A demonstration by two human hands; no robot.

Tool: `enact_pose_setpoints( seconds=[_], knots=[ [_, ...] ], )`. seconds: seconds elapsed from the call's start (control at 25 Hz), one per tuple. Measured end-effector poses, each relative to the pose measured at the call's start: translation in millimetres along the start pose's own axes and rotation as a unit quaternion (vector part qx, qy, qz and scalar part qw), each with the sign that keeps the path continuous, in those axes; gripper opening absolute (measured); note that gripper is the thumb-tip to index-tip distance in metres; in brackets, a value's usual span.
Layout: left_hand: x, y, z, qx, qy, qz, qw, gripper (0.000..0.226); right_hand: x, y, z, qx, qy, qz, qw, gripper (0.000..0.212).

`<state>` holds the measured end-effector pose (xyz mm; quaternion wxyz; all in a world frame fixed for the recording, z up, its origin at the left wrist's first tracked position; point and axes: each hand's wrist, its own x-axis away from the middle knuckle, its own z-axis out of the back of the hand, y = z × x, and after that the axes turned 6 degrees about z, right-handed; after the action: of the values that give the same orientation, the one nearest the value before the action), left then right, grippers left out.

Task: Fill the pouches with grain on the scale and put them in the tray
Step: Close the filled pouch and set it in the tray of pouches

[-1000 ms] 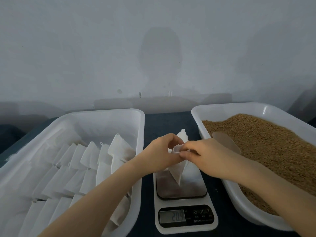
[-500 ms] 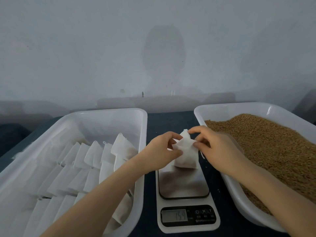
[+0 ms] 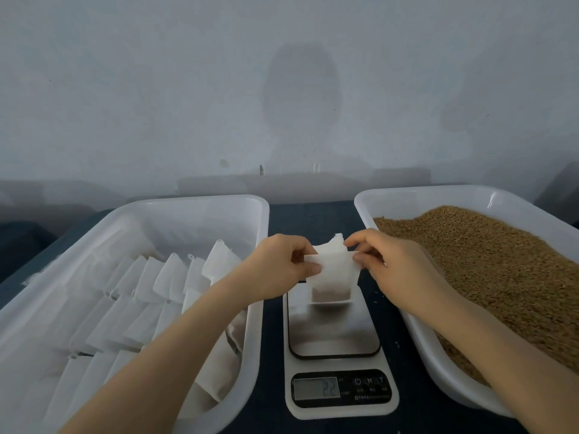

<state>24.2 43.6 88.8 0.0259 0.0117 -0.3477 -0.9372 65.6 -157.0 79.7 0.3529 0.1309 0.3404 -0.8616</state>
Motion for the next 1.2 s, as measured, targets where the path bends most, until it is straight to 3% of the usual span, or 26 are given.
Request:
enact_pose_setpoints(
  seconds=[0.24,1.2],
  knots=[
    [1.2,-0.3,-1.4,-0.023,-0.025,0.009,0.999,0.015,0.6,2.2,-4.1,0.014,-0.077,-0.031,0.996,0.02],
    [-1.3,0.4,-3.8,-0.051,-0.041,0.006,0.998,0.023,1.5,2.0,-5.8,0.023,-0.076,-0.035,0.996,0.019]
  ],
)
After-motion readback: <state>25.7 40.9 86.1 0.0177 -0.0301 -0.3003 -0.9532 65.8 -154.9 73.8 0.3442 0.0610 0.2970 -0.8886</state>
